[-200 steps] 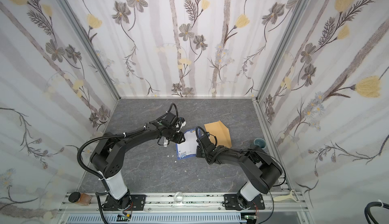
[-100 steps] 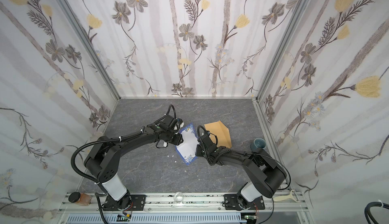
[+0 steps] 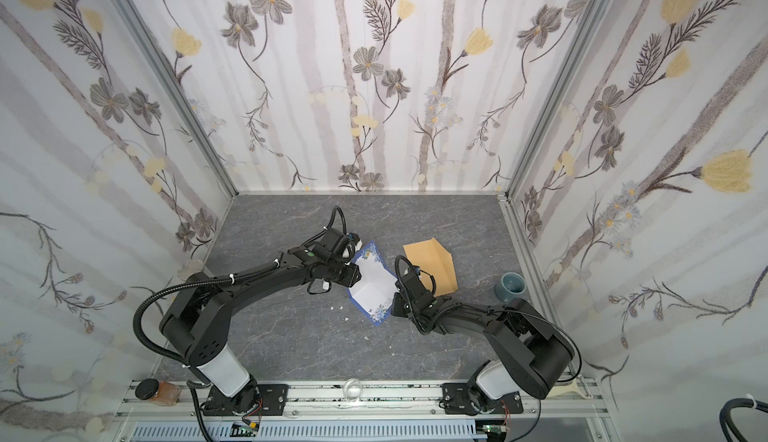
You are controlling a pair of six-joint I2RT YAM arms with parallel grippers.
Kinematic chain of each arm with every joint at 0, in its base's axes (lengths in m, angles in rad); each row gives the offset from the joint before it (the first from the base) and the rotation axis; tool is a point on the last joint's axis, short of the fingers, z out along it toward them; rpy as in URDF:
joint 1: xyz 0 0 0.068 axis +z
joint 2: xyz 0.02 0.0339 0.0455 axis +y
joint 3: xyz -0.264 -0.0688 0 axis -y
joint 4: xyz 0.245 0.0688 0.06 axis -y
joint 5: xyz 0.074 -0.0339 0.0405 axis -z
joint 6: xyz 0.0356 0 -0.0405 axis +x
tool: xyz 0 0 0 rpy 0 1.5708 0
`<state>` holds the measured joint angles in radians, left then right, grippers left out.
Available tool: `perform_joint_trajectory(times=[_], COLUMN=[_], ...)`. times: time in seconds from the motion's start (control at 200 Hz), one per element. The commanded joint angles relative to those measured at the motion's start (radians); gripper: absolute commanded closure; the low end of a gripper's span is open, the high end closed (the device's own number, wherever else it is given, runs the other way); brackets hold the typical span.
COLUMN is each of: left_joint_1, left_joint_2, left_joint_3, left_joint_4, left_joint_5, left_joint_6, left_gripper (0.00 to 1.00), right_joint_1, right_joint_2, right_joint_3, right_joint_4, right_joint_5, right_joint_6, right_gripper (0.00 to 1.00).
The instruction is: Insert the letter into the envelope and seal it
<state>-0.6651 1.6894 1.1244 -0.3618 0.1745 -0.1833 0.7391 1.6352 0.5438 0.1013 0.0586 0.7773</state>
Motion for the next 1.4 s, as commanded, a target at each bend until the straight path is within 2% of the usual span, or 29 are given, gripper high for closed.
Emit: perform_joint_trajectory(times=[0.0, 0.405, 0.884, 0.989, 1.104, 1.219, 1.394], left_joint_1=[0.001, -0.034, -0.084, -0.084, -0.084, -0.085, -0.087], left_joint_2=[-0.010, -0.024, -0.022, -0.029, -0.033, -0.033, -0.042], left_joint_3=[0.000, -0.009, -0.043, -0.044, -0.050, -0.053, -0.061], left_joint_4=[0.026, 0.029, 0.033, 0.034, 0.037, 0.040, 0.046], left_joint_5=[-0.013, -0.003, -0.096, -0.105, -0.107, -0.102, -0.104], left_joint_6=[0.007, 0.020, 0.008, 0.007, 0.005, 0.004, 0.004], left_gripper=[0.65, 0.65, 0.66, 0.67, 0.67, 0.67, 0.67], right_joint_1=[0.002, 0.004, 0.002, -0.008, -0.022, -0.032, -0.037], right_joint_2=[0.025, 0.094, 0.087, 0.041, -0.031, -0.101, -0.101], right_joint_3=[0.006, 0.053, 0.061, 0.057, 0.053, 0.074, 0.154], right_joint_4=[0.048, 0.082, 0.128, 0.117, 0.115, 0.116, 0.142], right_joint_5=[0.002, -0.030, -0.094, -0.106, -0.108, -0.103, -0.105], right_joint_6=[0.016, 0.017, 0.032, 0.045, 0.067, 0.088, 0.115], right_gripper=[0.98, 1.00, 0.96, 0.90, 0.74, 0.64, 0.50])
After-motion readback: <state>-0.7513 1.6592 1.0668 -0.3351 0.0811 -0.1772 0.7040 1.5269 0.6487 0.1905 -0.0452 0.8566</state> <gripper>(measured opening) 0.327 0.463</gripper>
